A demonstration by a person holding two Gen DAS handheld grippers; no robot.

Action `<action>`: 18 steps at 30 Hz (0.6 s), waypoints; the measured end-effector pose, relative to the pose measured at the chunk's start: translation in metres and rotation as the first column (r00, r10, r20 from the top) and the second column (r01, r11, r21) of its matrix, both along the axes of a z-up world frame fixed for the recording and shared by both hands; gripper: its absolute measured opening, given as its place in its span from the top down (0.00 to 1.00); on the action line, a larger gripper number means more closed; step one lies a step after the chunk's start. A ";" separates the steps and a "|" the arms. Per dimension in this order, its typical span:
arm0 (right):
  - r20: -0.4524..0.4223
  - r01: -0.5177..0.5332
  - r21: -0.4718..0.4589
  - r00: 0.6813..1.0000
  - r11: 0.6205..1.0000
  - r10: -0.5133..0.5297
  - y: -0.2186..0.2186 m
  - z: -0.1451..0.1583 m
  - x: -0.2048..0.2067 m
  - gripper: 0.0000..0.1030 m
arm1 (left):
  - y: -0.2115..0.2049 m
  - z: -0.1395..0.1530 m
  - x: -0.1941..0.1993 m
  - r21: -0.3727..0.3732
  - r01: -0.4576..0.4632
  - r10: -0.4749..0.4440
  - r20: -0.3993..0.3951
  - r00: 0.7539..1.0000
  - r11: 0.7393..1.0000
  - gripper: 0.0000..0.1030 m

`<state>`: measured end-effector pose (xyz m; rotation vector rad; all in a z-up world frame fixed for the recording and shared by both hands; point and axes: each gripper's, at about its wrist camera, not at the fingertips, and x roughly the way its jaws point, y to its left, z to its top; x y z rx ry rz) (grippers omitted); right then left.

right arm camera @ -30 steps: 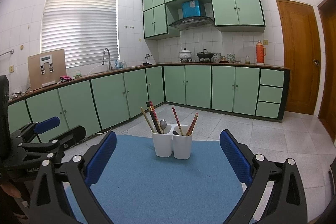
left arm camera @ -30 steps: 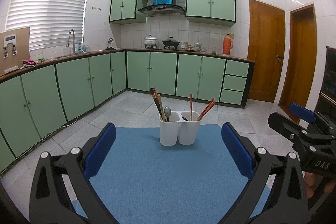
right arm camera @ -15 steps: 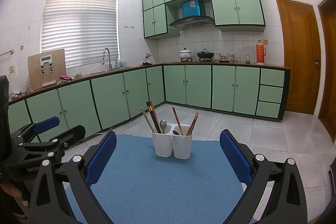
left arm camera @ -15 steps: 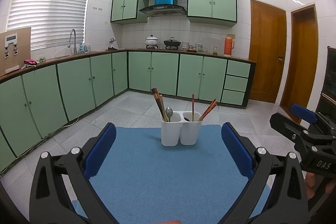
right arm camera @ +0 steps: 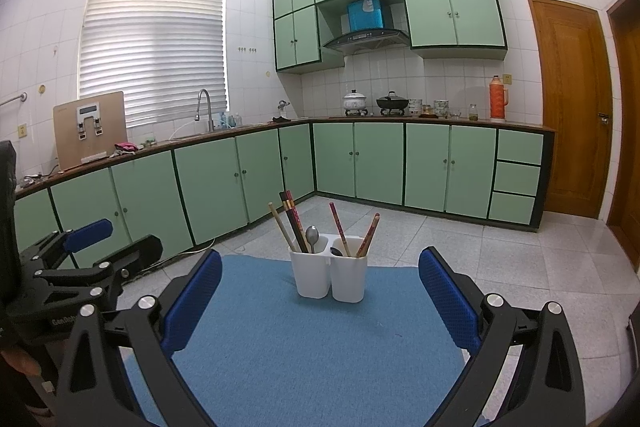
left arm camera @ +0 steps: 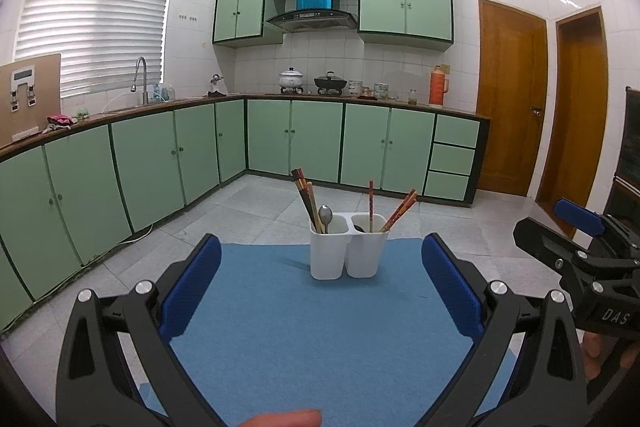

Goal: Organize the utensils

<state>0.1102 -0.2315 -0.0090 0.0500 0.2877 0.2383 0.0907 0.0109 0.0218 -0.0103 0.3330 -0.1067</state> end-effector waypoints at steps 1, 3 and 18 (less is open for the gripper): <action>-0.001 0.000 0.000 1.000 1.000 0.000 0.000 -0.001 0.001 0.06 | 0.000 0.000 0.000 0.000 0.000 0.000 0.000 1.000 1.000 0.06; -0.002 -0.001 0.000 1.000 1.000 0.001 0.001 -0.002 0.000 0.06 | 0.000 0.000 0.001 -0.001 -0.001 0.001 -0.002 1.000 1.000 0.06; -0.012 0.001 0.001 1.000 1.000 -0.001 0.000 -0.004 0.002 0.06 | -0.004 -0.002 0.004 0.003 -0.010 0.011 -0.012 1.000 1.000 0.06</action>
